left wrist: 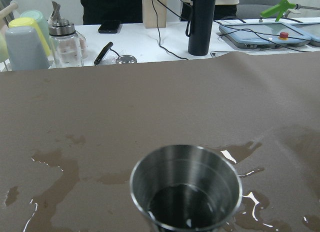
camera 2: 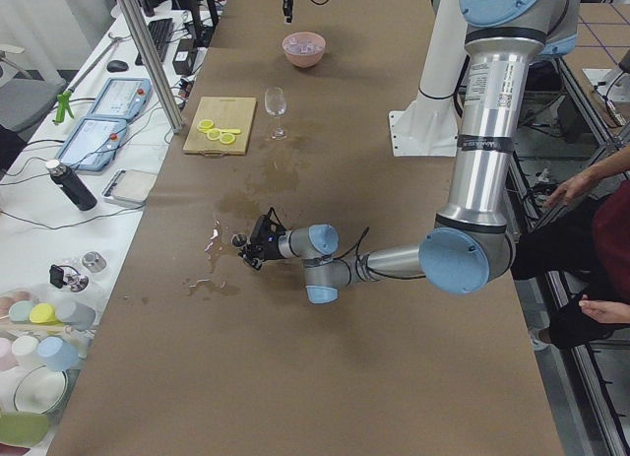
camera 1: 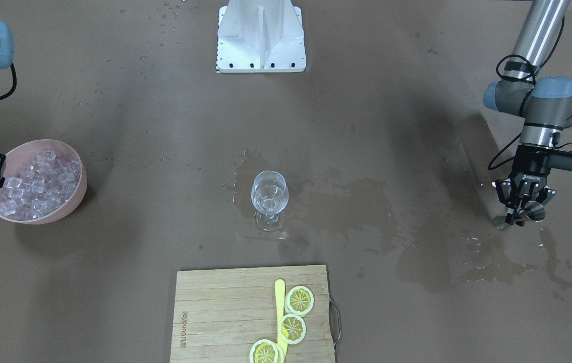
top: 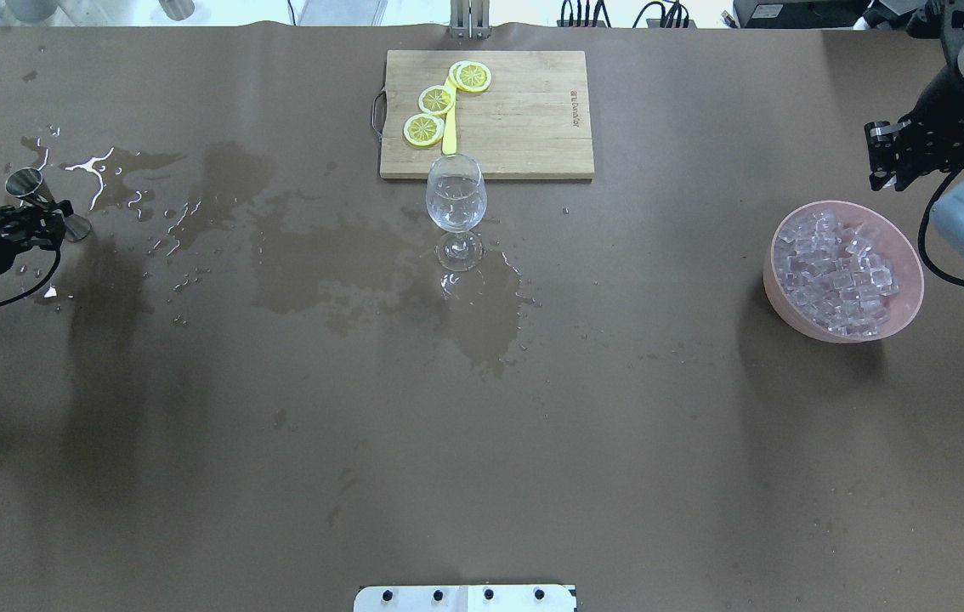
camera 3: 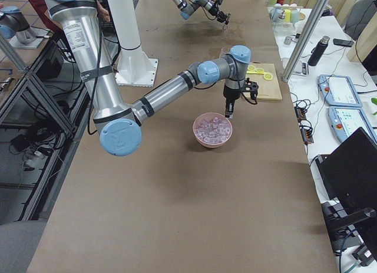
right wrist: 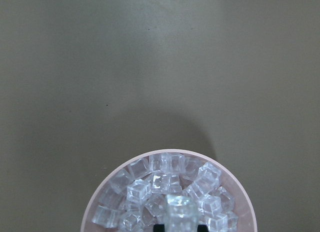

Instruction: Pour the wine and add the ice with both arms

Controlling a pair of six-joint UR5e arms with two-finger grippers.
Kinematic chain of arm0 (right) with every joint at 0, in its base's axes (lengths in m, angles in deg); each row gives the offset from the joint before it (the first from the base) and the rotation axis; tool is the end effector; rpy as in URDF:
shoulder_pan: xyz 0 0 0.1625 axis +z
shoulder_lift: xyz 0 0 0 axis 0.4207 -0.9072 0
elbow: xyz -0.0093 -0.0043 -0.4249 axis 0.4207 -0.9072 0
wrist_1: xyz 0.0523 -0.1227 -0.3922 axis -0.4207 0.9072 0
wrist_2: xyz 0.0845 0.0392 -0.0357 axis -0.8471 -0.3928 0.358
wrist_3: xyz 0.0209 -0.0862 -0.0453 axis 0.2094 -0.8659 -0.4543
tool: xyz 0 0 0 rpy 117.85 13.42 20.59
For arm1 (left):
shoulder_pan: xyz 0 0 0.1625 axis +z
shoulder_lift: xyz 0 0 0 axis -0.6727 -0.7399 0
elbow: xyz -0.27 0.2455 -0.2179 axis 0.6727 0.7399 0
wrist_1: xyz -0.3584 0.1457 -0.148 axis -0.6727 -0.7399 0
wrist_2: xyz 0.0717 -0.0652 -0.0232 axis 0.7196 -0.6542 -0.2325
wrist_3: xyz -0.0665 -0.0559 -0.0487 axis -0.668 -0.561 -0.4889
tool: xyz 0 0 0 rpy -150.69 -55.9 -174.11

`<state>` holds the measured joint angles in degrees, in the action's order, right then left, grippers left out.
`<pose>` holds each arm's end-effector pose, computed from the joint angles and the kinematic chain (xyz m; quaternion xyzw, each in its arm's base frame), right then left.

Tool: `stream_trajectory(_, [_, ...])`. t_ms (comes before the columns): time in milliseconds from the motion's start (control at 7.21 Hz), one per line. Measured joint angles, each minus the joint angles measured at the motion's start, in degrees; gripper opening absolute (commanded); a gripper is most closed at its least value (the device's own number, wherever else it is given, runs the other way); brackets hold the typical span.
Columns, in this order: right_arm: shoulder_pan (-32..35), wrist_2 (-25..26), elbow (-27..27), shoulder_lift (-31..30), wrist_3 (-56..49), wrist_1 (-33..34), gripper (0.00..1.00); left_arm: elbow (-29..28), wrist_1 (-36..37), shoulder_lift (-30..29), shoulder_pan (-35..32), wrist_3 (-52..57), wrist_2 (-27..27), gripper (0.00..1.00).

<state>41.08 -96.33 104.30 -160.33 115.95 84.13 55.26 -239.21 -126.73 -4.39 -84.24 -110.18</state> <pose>-0.1680 -0.5620 0.3948 -0.0108 -0.3382 0.0363 0.9403 0.2560 -0.4908 0.6504 0.4634 0.3936 -0.1018 0.7874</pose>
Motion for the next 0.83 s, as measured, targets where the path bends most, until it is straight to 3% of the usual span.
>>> stream_trajectory(832, [0.9,-0.1,-0.1,0.4,-0.2,1.0,0.22,3.9,1.6,-4.1,-1.3,-0.7,-1.4,0.00])
